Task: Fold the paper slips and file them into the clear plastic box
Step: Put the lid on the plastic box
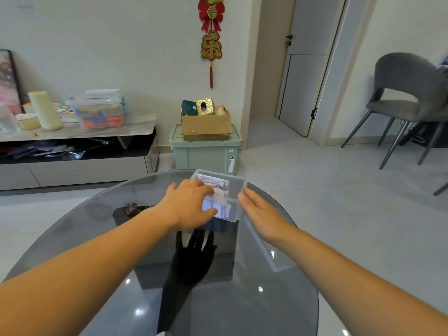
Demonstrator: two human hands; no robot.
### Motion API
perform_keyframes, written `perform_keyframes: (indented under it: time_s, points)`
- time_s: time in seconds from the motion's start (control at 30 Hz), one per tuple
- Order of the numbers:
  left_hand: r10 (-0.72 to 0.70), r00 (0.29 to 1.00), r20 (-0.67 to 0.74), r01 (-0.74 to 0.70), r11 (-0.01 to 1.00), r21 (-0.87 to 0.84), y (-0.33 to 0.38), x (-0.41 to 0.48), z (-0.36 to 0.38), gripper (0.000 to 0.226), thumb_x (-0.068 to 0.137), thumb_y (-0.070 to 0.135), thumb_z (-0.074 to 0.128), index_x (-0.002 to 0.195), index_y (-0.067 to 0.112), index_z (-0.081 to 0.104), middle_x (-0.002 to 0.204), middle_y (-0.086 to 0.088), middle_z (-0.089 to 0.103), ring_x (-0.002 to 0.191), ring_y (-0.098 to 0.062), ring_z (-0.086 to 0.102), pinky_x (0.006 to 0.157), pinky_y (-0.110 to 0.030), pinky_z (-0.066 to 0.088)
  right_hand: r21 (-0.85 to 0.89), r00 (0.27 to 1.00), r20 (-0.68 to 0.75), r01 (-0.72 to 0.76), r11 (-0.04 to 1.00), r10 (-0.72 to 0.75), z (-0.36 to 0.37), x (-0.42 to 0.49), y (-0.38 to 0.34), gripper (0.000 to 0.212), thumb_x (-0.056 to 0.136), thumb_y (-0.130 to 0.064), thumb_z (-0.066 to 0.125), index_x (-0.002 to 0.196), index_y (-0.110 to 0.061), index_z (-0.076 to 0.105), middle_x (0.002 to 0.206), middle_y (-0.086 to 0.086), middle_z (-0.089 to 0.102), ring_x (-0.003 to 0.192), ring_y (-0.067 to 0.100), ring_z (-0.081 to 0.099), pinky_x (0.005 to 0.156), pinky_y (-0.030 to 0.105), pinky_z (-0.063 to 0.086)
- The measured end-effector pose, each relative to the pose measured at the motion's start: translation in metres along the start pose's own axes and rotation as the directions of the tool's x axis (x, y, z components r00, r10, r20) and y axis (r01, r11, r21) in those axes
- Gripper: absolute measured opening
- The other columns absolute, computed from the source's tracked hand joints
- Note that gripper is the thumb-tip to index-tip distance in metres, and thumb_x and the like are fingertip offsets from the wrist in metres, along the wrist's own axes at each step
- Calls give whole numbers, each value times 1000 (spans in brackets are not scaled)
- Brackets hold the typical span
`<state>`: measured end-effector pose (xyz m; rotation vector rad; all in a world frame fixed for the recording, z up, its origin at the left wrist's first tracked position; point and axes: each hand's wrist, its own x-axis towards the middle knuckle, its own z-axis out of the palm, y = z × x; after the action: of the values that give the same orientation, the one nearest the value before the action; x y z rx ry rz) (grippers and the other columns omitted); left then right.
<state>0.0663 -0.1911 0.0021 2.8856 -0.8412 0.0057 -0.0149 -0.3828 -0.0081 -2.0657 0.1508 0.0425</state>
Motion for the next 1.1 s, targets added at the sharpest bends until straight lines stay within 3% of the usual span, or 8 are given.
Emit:
perform_keyframes:
  time_s: [0.27, 0.4, 0.5, 0.6, 0.7, 0.83, 1.0, 1.1]
  points:
    - [-7, 999, -51, -3, 981, -196, 13, -81, 4, 52, 94, 51, 55, 141, 29, 52, 150, 7, 39, 140, -13, 33, 115, -44, 36, -103, 997, 64, 53, 993, -47, 22, -31, -9, 62, 104, -53, 32, 158, -23, 23, 163, -10, 23, 151, 11, 21, 122, 31, 17]
    - [-22, 997, -70, 5, 970, -243, 20, -109, 8, 57, 96, 51, 54, 147, 28, 46, 153, 8, 36, 142, -13, 32, 117, -43, 34, -84, 997, 43, 65, 994, -62, 28, -51, -6, 71, 97, -67, 34, 156, -27, 33, 159, -13, 33, 149, 9, 27, 124, 39, 22]
    - [-48, 997, -63, 34, 978, -203, 27, -117, 11, 62, 94, 57, 51, 150, 32, 39, 154, 8, 33, 143, -15, 30, 120, -52, 26, -61, 994, 81, 80, 995, -75, 25, -63, -6, 58, 104, -52, 35, 157, -32, 25, 155, -21, 31, 144, 2, 28, 121, 30, 22]
    - [-83, 982, -170, 66, 992, -106, 42, -111, 2, 61, 95, 63, 41, 148, 32, 37, 153, 7, 36, 145, -17, 29, 122, -59, 7, -96, 996, -65, 50, 994, -57, 1, -67, 0, 43, 106, -44, 35, 143, -27, 47, 144, -15, 48, 130, 7, 45, 104, 25, 33]
    - [61, 964, -257, -71, 997, -27, 68, -82, -19, 56, 100, 55, 38, 145, 22, 44, 144, 0, 50, 136, -20, 43, 122, -49, 20, -18, 945, -318, -90, 996, 79, -29, -65, 14, 46, 106, -39, 34, 120, -2, 58, 126, 15, 62, 117, 29, 57, 95, 37, 43]
    - [126, 991, 42, -126, 992, 5, 94, -17, -32, 55, 103, 54, 34, 141, 16, 47, 141, -7, 55, 125, -28, 54, 104, -45, 45, 101, 873, -401, -259, 960, 278, -49, -71, 34, 53, 107, -45, 26, 127, -7, 57, 136, 13, 58, 124, 30, 52, 104, 41, 37]
    - [47, 932, 358, -72, 996, 57, 128, 39, -25, 60, 105, 54, 29, 146, 11, 41, 153, -11, 43, 139, -31, 42, 111, -44, 36, 308, 846, -274, -374, 875, 458, -51, -72, 53, 57, 106, -51, 20, 144, -15, 44, 130, 5, 50, 106, 21, 43, 92, 32, 32]
    - [11, 889, 459, -9, 1000, -7, 147, 48, -17, 69, 105, 56, 27, 156, 10, 29, 164, -9, 25, 151, -29, 23, 120, -44, 21, 411, 812, -208, -434, 802, 546, -47, -66, 68, 73, 96, -70, 21, 147, -23, 42, 142, 2, 52, 125, 24, 51, 107, 38, 38]
